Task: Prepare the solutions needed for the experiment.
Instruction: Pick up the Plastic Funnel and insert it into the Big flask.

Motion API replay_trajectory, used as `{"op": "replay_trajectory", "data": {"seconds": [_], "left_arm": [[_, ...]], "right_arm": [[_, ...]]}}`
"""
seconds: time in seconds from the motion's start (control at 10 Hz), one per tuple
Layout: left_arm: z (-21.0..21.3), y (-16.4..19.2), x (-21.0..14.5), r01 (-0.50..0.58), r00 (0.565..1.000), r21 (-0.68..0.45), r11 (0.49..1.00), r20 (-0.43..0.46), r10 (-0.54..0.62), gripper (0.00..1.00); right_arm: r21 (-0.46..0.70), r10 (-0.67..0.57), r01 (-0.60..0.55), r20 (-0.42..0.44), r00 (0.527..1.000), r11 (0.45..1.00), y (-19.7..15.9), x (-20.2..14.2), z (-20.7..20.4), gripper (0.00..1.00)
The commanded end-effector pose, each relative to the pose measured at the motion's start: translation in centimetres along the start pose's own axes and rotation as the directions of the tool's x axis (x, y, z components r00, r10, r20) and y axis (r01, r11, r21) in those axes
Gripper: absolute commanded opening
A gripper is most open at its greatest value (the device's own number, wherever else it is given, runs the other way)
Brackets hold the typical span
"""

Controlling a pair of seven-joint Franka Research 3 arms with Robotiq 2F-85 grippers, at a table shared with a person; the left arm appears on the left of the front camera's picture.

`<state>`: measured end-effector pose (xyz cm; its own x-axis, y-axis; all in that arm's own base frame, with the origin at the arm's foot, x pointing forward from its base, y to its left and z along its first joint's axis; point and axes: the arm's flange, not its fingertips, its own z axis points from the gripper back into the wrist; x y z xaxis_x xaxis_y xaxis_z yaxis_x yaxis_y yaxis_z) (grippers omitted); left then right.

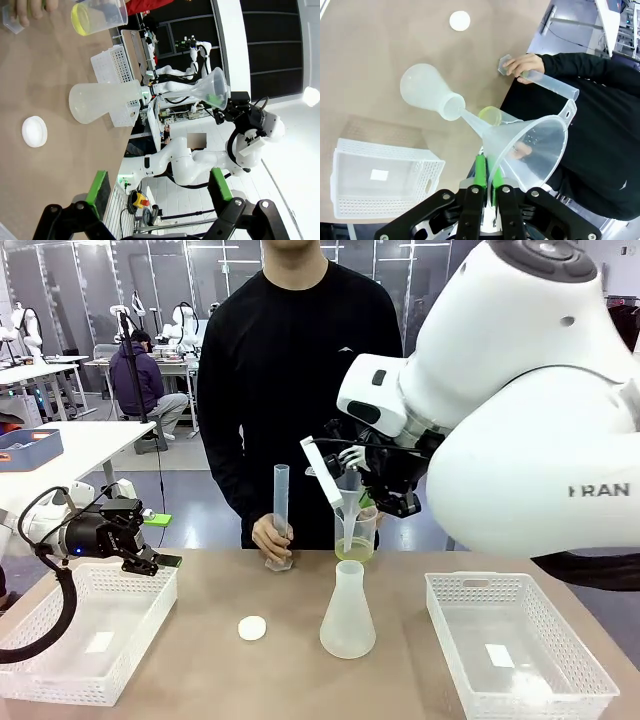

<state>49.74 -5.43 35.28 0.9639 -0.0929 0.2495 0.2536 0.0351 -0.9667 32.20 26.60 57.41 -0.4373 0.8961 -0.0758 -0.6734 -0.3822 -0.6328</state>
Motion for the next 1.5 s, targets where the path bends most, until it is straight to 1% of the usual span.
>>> {"op": "replay_trajectory", "data": {"seconds": [0.0, 0.1, 0.3, 0.5, 0.6, 1.4], "left_arm": [[0.0, -0.2, 0.0, 0.001, 1.0, 0.001, 1.0, -0.001, -0.001, 1.0], [0.0, -0.2, 0.0, 0.001, 1.0, 0.001, 1.0, -0.001, -0.001, 1.0], [0.0, -0.2, 0.0, 0.001, 1.0, 0.001, 1.0, -0.001, -0.001, 1.0], [0.0, -0.2, 0.0, 0.001, 1.0, 0.001, 1.0, -0.001, -0.001, 1.0], [0.0, -0.2, 0.0, 0.001, 1.0, 0.001, 1.0, -0.001, -0.001, 1.0], [0.0, -0.2, 0.0, 0.001, 1.0, 0.001, 1.0, -0.001, -0.001, 1.0]], "right_arm": [[-0.005, 0.008, -0.008, -0.04, 0.999, 1.0, 0.0, 0.0, -0.5, 0.04], [0.0, 0.0, 0.0, 0.0, 1.0, 1.0, 0.0, 0.0, 0.0, 0.04], [0.005, 0.004, -0.004, -0.006, 1.0, 1.0, 0.0, 0.1, -0.3, 0.04], [-0.016, -0.046, 0.046, -0.003, 0.999, 0.999, 0.1, -0.3, -1.3, 0.04], [-0.015, -0.071, 0.071, -0.028, 0.997, 0.997, 0.2, -0.3, -1.9, 0.04], [0.021, -0.12, 0.122, -0.063, 0.991, 0.992, 0.7, -0.6, -5.7, 0.04]]}}
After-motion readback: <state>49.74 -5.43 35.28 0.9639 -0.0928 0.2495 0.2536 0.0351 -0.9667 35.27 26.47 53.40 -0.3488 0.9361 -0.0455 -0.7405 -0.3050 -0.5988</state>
